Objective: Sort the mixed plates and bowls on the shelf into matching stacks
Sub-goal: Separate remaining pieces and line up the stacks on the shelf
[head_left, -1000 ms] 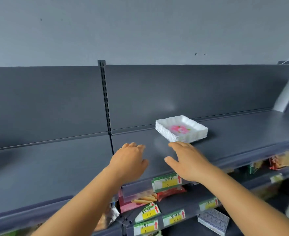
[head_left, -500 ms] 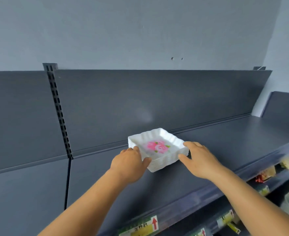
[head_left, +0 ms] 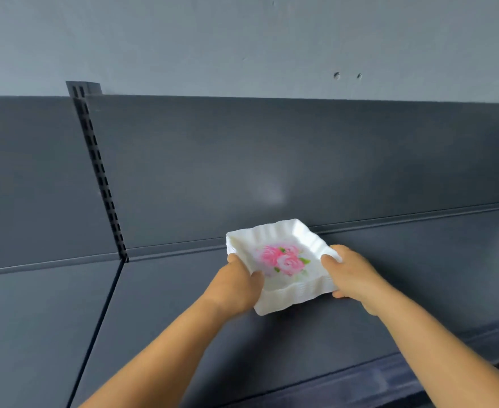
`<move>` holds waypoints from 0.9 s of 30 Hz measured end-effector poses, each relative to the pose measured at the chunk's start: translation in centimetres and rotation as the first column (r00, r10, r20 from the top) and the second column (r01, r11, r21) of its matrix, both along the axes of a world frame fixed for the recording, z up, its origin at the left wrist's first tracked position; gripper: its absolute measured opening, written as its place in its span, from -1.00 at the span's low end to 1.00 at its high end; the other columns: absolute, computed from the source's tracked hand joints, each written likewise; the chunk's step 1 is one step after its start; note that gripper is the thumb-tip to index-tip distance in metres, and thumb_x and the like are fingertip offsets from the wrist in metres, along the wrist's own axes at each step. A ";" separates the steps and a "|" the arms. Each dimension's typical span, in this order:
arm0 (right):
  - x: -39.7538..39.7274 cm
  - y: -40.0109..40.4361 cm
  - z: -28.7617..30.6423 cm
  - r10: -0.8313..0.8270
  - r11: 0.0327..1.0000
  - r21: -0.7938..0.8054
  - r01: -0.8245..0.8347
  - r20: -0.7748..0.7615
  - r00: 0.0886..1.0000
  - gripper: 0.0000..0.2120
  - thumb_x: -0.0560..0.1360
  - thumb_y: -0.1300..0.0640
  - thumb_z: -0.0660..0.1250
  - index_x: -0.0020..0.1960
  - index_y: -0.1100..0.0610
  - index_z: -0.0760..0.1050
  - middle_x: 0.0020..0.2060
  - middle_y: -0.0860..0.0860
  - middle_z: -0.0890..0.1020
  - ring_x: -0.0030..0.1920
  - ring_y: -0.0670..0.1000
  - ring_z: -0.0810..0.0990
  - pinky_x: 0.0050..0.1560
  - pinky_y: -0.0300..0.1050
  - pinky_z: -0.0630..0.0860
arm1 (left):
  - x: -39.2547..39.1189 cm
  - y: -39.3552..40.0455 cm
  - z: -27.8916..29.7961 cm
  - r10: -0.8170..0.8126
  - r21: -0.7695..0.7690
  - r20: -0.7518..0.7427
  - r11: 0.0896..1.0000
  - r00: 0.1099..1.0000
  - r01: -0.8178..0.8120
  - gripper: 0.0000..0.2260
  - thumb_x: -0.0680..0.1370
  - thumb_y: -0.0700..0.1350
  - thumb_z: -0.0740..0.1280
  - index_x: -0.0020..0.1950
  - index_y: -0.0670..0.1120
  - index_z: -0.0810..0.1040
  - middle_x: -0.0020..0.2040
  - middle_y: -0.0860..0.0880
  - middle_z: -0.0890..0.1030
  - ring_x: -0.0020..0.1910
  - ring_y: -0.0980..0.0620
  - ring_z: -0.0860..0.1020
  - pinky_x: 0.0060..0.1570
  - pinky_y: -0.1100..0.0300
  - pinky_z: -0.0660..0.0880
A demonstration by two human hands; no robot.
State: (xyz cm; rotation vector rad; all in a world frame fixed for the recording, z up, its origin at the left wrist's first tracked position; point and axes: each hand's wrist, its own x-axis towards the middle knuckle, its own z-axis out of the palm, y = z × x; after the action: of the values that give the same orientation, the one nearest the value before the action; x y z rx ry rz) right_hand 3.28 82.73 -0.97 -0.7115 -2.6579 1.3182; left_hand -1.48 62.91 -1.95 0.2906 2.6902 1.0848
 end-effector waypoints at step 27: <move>-0.1 -18.4 0.5 0.378 0.877 -0.208 -0.433 -0.257 0.889 -0.65 0.57 0.21 0.04 0.20 -0.01 0.50 0.00 0.00 0.60 -0.06 0.08 0.61 -0.12 0.03 0.65 | 7.6 -20.0 1.7 0.494 0.305 -0.051 0.836 0.868 -0.457 -0.70 0.54 -0.17 0.09 0.18 -0.01 0.51 -0.01 -0.09 0.62 -0.07 -0.18 0.62 -0.07 -0.10 0.61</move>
State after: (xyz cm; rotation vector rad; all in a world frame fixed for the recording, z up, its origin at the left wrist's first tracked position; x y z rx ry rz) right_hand 3.18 64.31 -0.47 -0.0053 -2.5730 1.7549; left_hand 6.10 42.95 -0.25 -0.3051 2.7888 1.6503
